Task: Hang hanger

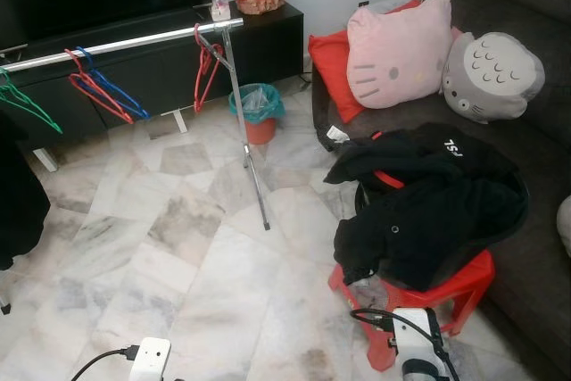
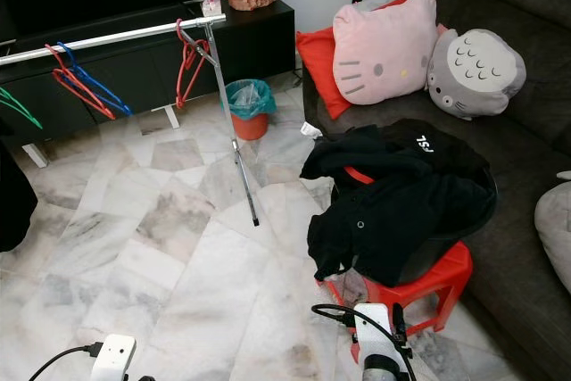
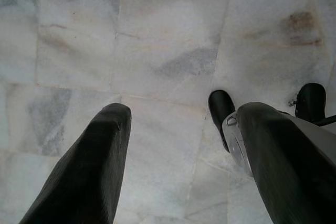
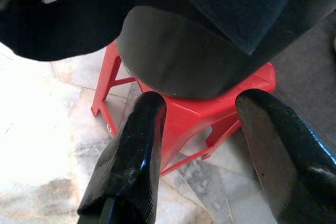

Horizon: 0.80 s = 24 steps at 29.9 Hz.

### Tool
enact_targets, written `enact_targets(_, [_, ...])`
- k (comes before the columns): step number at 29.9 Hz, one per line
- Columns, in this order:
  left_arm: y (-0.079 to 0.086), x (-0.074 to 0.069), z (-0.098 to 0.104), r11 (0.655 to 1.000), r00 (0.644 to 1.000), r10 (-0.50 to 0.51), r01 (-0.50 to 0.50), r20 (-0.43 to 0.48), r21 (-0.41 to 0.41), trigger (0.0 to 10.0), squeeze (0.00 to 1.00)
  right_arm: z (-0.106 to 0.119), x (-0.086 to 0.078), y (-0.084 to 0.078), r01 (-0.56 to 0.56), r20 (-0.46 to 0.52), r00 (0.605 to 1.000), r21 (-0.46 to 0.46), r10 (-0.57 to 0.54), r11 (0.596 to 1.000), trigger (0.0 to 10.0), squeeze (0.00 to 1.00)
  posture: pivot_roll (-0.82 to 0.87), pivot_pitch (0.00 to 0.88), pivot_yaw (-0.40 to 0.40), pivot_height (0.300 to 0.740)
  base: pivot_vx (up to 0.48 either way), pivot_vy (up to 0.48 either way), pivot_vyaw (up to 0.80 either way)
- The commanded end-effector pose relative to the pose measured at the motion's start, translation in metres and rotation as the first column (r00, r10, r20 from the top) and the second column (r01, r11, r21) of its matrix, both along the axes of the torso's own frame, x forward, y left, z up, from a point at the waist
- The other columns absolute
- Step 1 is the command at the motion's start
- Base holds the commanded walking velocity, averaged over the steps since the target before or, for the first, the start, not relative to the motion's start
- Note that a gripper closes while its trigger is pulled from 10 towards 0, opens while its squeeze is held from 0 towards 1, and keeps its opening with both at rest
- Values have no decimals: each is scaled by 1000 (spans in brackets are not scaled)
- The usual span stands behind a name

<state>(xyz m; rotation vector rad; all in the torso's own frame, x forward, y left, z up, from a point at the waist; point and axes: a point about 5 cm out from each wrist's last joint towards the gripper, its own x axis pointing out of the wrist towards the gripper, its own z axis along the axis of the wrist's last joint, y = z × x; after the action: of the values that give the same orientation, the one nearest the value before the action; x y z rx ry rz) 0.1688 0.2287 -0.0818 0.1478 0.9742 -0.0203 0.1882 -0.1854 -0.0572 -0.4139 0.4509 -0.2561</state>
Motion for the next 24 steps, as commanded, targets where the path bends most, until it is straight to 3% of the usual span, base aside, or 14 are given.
enact_targets(1, [4,-2,0,1000,1000,-9,9,-12,11,10000,0,1,0,2,-28,8,1000,-17,28,999,10000,0,-137,0,58,740,0,0,0])
enact_targets(16, [3,-1,0,1000,1000,-15,15,-9,12,10000,0,5,2,5,-67,62,996,-21,69,997,10000,0,-143,0,60,740,0,0,0])
enact_targets(21, [3,-2,0,1000,1000,-15,15,-10,11,10000,0,0,2,7,-78,5,997,95,78,992,10000,0,-149,0,60,740,0,0,0])
enact_targets(23, [2,-3,-1,1000,1000,-17,17,-12,9,10000,0,-9,0,9,-52,-98,992,241,77,969,10000,0,-149,0,59,740,0,0,0])
enact_targets(24, [1,-3,-1,1000,1000,-16,16,-13,7,10000,0,-12,-1,10,-76,-145,983,228,111,971,10000,0,-149,0,58,740,0,0,0])
